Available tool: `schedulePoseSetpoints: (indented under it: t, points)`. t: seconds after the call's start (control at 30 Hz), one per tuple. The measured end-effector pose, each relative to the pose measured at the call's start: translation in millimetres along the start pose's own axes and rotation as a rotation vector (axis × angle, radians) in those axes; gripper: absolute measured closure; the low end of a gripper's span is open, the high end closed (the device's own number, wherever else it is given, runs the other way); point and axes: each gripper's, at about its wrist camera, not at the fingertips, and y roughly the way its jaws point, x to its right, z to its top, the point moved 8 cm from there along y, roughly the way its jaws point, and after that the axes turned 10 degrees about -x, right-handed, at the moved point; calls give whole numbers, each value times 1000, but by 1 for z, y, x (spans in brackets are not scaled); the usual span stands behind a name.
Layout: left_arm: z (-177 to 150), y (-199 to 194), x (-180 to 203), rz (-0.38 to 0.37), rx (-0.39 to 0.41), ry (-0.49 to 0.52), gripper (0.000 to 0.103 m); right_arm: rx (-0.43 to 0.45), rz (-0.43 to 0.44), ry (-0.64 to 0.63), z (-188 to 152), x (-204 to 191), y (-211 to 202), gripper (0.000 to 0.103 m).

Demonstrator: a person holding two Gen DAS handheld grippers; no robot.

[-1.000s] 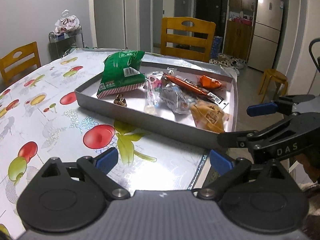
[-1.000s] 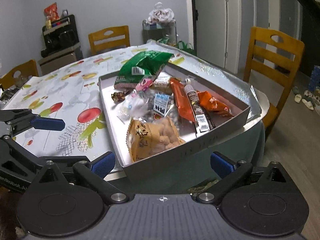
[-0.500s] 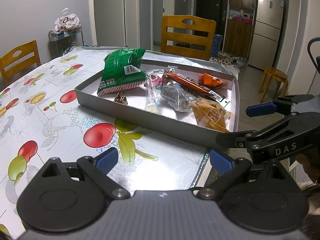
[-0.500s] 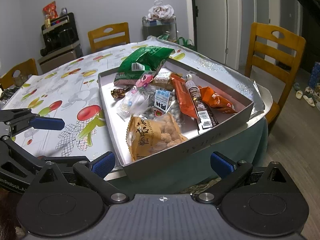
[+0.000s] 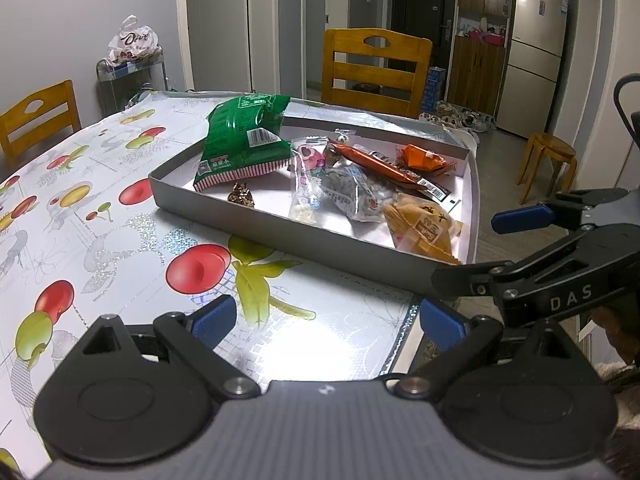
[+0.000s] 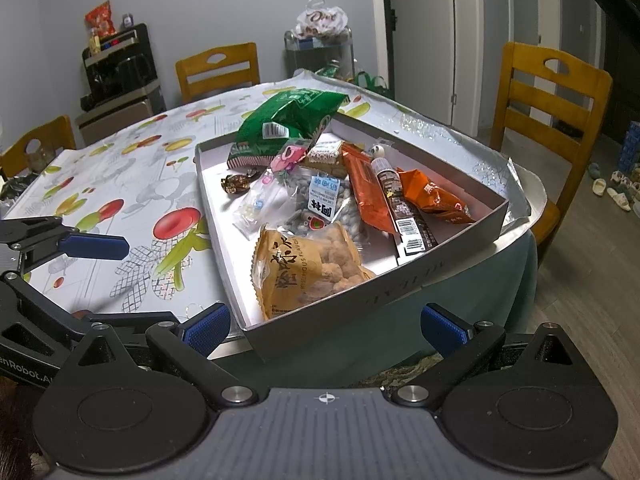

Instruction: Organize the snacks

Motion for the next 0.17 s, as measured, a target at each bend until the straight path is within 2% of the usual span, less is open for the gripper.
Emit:
schedulePoseSetpoints:
  t: [0.17]
  points:
    - [-1, 0, 5, -17, 5, 26, 4, -6, -4, 0, -1, 1, 1, 0]
